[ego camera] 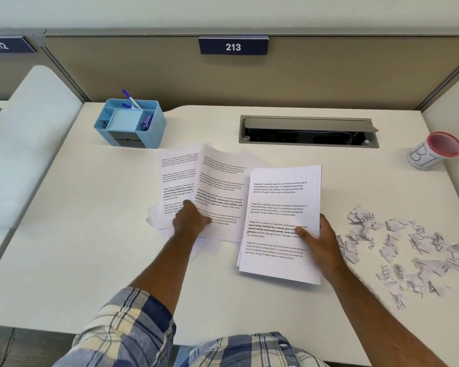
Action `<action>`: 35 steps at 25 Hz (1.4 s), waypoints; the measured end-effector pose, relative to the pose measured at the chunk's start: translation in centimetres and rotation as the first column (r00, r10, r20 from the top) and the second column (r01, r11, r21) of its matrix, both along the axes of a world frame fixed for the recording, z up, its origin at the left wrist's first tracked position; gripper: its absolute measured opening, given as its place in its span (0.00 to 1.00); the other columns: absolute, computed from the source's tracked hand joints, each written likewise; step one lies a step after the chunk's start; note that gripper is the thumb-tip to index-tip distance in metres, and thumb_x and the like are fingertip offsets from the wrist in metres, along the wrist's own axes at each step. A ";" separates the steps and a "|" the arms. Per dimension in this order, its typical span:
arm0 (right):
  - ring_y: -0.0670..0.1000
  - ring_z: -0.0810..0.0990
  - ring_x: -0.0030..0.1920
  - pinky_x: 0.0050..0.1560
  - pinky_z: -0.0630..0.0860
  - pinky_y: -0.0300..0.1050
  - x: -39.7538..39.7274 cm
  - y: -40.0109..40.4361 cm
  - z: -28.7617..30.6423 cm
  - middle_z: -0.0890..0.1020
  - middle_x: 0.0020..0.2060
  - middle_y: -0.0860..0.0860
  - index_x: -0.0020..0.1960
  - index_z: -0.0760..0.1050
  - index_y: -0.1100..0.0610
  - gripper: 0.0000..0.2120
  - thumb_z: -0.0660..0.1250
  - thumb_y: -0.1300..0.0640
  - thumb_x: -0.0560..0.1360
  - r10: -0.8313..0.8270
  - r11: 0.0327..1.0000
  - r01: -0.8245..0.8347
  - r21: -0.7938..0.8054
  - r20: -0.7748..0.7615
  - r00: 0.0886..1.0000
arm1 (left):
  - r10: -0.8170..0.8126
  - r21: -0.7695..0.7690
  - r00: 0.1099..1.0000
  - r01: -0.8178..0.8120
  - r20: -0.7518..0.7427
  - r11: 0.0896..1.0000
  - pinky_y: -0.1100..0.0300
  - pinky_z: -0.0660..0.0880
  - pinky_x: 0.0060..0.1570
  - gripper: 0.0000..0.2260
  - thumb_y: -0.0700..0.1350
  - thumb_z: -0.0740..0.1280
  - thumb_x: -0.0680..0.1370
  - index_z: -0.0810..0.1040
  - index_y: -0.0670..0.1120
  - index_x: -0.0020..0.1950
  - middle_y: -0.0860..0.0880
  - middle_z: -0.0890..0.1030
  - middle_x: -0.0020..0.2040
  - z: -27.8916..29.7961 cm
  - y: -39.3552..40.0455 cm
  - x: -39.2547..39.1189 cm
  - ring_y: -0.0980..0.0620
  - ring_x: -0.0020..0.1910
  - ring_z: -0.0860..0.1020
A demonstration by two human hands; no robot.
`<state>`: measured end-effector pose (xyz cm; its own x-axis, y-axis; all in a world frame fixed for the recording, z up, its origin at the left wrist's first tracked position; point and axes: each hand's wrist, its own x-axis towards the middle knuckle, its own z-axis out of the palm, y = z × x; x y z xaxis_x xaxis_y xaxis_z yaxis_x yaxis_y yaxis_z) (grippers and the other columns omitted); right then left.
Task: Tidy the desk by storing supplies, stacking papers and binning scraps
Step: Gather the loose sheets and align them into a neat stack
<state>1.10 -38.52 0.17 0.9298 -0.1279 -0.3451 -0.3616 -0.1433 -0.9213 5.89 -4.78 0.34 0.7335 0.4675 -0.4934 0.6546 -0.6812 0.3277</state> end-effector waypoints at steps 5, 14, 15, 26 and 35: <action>0.44 0.85 0.54 0.57 0.80 0.48 -0.2 0.0 -0.1 0.85 0.57 0.44 0.66 0.74 0.50 0.21 0.74 0.61 0.76 -0.001 1.000 0.001 -0.002 -0.003 1.000 | 0.030 -0.101 0.995 -0.021 0.093 0.995 0.43 0.77 0.60 0.31 0.45 0.80 0.71 0.63 0.42 0.64 0.40 0.81 0.61 0.8 0.4 -0.5 0.37 0.60 0.80; 0.46 0.84 0.56 0.57 0.80 0.47 -1.0 0.7 0.3 0.85 0.58 0.45 0.67 0.74 0.50 0.21 0.73 0.61 0.77 -0.009 1.000 0.009 -0.006 0.007 1.000 | 0.164 -0.541 0.966 -0.030 0.202 0.841 0.46 0.85 0.43 0.15 0.34 0.75 0.74 0.82 0.43 0.60 0.43 0.85 0.55 3.5 3.5 -2.9 0.44 0.48 0.85; 0.46 0.84 0.56 0.56 0.80 0.47 -1.1 0.8 0.4 0.85 0.58 0.45 0.67 0.74 0.50 0.21 0.73 0.61 0.77 -0.013 1.000 0.013 -0.005 0.006 1.000 | 0.191 -0.563 0.957 -0.037 0.218 0.826 0.48 0.85 0.41 0.15 0.33 0.75 0.74 0.82 0.43 0.60 0.44 0.85 0.55 4.1 3.8 -3.2 0.45 0.47 0.85; 0.51 0.84 0.57 0.57 0.80 0.51 -2.7 2.8 0.2 0.84 0.58 0.47 0.65 0.74 0.51 0.19 0.72 0.63 0.77 -0.075 0.996 0.075 0.056 -0.002 0.997 | 0.407 -0.770 0.850 -0.002 0.335 0.638 0.49 0.84 0.46 0.16 0.36 0.75 0.76 0.81 0.45 0.62 0.47 0.87 0.56 9.1 7.4 -6.3 0.44 0.55 0.85; 0.50 0.85 0.57 0.54 0.82 0.50 -1.4 8.3 3.6 0.85 0.59 0.48 0.69 0.73 0.50 0.20 0.69 0.62 0.80 -0.059 0.966 0.051 0.253 0.025 0.998 | 0.223 -0.820 0.909 0.185 0.352 0.541 0.46 0.79 0.61 0.21 0.38 0.75 0.76 0.78 0.47 0.68 0.48 0.84 0.63 8.4 5.5 -11.1 0.44 0.63 0.82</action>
<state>-0.34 -30.17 3.78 0.9349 -0.0921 -0.3428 -0.3321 0.1146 -0.9363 -5.18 0.68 8.71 0.9376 0.0165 -0.3474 0.3464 0.0429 0.9371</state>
